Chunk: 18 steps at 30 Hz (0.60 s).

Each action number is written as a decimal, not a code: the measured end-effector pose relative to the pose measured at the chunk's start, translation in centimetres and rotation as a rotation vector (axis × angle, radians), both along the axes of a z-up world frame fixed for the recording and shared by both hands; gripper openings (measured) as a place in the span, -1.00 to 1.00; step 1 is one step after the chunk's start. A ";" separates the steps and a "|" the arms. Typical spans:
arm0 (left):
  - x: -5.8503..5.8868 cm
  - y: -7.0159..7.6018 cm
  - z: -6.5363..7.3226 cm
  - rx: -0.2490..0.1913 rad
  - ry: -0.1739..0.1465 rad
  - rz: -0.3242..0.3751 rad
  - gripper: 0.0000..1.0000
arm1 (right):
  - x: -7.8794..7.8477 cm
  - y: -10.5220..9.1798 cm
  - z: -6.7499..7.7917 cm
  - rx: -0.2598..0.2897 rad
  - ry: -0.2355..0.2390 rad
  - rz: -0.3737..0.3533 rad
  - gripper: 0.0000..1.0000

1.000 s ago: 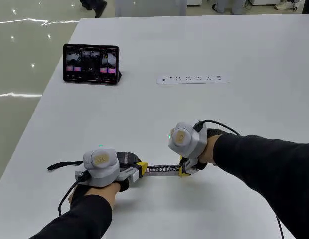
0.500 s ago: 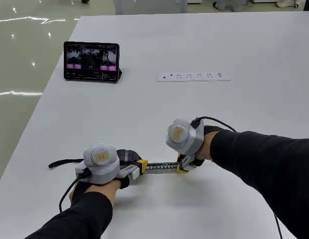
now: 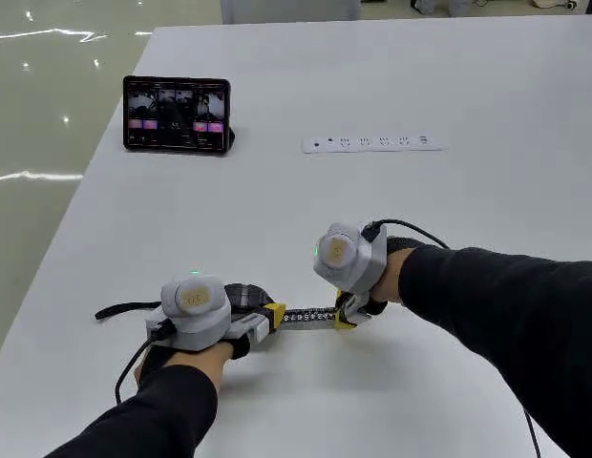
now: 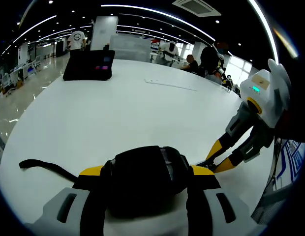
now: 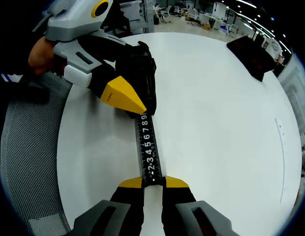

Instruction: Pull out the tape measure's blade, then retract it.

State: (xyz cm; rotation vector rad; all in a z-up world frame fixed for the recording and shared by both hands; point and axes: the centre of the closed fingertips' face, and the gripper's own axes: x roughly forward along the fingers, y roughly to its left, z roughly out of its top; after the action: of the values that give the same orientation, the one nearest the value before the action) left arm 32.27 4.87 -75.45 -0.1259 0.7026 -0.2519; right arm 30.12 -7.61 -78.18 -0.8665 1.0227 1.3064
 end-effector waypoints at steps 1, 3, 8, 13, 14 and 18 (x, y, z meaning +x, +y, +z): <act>0.0 0.0 0.0 0.000 0.000 0.000 0.25 | 0.0 0.0 0.0 0.000 0.000 0.002 -0.82; 0.0 0.0 0.0 -0.001 0.000 0.000 0.25 | 0.0 0.1 0.0 0.002 0.001 -0.001 -0.82; 0.0 0.0 0.0 -0.004 0.000 0.000 0.25 | 0.0 0.5 0.0 0.008 0.002 0.000 -0.82; 0.0 0.0 0.0 -0.007 0.000 -0.001 0.25 | 0.0 0.8 -0.1 0.010 0.003 0.003 -0.82; 0.0 0.0 0.0 -0.008 -0.001 -0.001 0.25 | 0.0 0.9 -0.1 0.012 0.004 0.003 -0.82; 0.0 0.0 0.0 -0.010 -0.002 0.001 0.25 | -0.1 1.1 -0.1 0.019 0.004 0.000 -0.82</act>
State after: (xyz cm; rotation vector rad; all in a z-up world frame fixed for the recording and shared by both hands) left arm 32.27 4.90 -75.44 -0.1354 0.6991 -0.2550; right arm 30.07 -6.50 -78.23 -0.8503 1.0122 1.3166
